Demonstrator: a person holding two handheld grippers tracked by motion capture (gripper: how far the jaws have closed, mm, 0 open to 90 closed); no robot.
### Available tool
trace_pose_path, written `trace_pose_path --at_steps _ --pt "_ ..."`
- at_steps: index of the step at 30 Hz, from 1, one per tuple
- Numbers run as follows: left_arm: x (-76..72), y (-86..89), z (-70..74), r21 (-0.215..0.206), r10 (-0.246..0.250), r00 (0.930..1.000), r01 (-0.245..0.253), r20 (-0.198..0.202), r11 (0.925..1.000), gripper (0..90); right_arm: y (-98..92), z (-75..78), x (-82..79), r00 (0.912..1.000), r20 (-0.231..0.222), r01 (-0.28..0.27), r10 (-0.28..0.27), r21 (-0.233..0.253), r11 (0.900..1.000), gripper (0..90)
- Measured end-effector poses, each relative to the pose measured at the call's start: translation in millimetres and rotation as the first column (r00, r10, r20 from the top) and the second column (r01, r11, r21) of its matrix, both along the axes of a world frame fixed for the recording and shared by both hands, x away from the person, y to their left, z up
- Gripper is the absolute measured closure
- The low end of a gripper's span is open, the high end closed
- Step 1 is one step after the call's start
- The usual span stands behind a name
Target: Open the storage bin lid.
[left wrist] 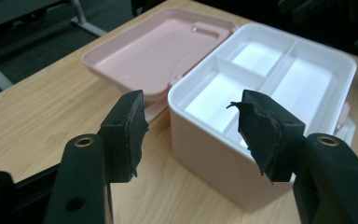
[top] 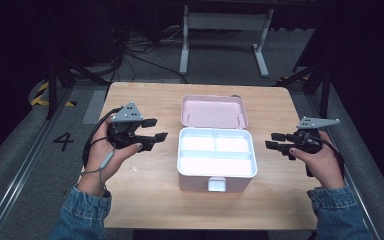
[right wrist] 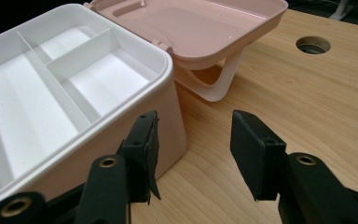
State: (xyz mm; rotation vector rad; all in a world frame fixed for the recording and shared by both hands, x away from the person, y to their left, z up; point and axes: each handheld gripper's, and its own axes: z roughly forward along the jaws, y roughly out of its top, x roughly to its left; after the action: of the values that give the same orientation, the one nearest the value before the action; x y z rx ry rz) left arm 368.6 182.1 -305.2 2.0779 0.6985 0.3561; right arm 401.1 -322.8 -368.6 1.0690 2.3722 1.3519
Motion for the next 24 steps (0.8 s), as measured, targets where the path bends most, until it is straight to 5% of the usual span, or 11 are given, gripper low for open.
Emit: trace_pose_path --at_steps 9,12,15,21,24 --pt "-11.4 11.1 -21.0 0.010 0.026 0.9987 -0.026 -0.044 0.9996 39.1 -7.2 -1.2 -0.6 0.9997 -0.020 0.012 -0.012 -0.001 1.000 50.4" --pt "-14.9 22.0 -35.4 0.050 0.050 0.9975 -0.048 -0.049 0.9976 37.7 -9.6 -3.2 -0.2 0.9995 -0.019 0.026 -0.026 -0.022 0.999 49.6" --pt "-12.8 33.8 -46.2 0.109 0.100 0.9924 -0.092 -0.072 0.9898 38.1 -13.0 -5.6 0.7 0.9985 -0.010 0.054 -0.055 -0.050 0.997 49.1" --pt "-11.4 43.7 -60.1 0.109 0.136 0.9845 -0.124 -0.110 0.9862 37.0 -19.8 -10.0 1.6 0.9966 -0.021 0.079 -0.080 -0.056 0.995 48.2" --pt "-8.2 47.7 -70.1 0.146 0.158 0.9773 -0.138 -0.141 0.9797 36.7 -24.4 -13.6 2.5 0.9952 -0.029 0.091 -0.093 -0.061 0.994 47.6"
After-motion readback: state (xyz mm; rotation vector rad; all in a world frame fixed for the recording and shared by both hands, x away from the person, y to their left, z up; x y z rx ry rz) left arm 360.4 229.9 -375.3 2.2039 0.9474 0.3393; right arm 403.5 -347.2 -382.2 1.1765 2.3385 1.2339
